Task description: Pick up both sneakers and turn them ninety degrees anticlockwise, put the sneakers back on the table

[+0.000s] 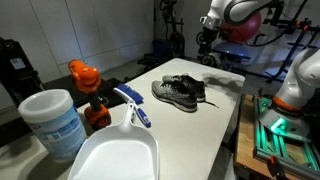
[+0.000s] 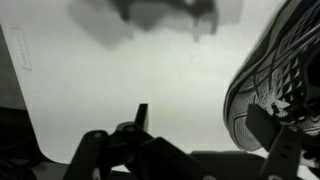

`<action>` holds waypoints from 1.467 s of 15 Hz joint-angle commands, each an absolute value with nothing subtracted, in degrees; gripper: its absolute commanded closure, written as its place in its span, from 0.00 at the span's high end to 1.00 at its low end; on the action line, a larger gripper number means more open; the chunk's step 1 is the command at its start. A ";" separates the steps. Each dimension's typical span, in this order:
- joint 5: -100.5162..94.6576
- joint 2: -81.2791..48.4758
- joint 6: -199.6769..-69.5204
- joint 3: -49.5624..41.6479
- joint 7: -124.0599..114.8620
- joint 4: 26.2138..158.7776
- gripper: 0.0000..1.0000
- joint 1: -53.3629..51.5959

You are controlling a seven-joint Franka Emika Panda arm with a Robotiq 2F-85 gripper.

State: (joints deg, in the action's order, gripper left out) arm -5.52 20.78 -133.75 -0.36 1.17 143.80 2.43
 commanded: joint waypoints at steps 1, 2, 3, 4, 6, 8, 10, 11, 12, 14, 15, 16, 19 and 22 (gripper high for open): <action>-5.59 20.79 -133.60 -0.52 1.11 143.71 1.00 2.24; -5.59 20.79 -133.60 -0.52 1.11 143.71 1.00 2.24; -5.59 20.79 -133.60 -0.52 1.11 143.71 1.00 2.24; -5.59 20.79 -133.60 -0.52 1.11 143.71 1.00 2.24; -5.53 20.42 -132.56 0.90 -1.40 143.48 1.00 1.79; -2.84 18.78 -128.00 4.10 -9.18 142.20 1.00 0.34; -0.96 17.05 -124.33 7.19 -17.08 140.99 1.00 -0.91; 0.62 15.93 -122.50 8.12 -19.86 140.03 1.00 -1.71; 1.81 14.59 -121.25 9.38 -23.49 139.06 1.00 -2.41; 0.45 17.01 -123.02 8.87 -21.42 141.09 1.00 -2.55; 0.61 16.32 -122.86 9.46 -22.35 140.71 1.00 -3.16; 0.59 16.23 -122.88 9.47 -22.34 140.69 1.00 -3.24; 0.56 16.54 -122.87 8.87 -22.06 140.68 1.00 -2.82; 0.56 16.56 -122.87 8.84 -22.06 140.68 1.00 -2.76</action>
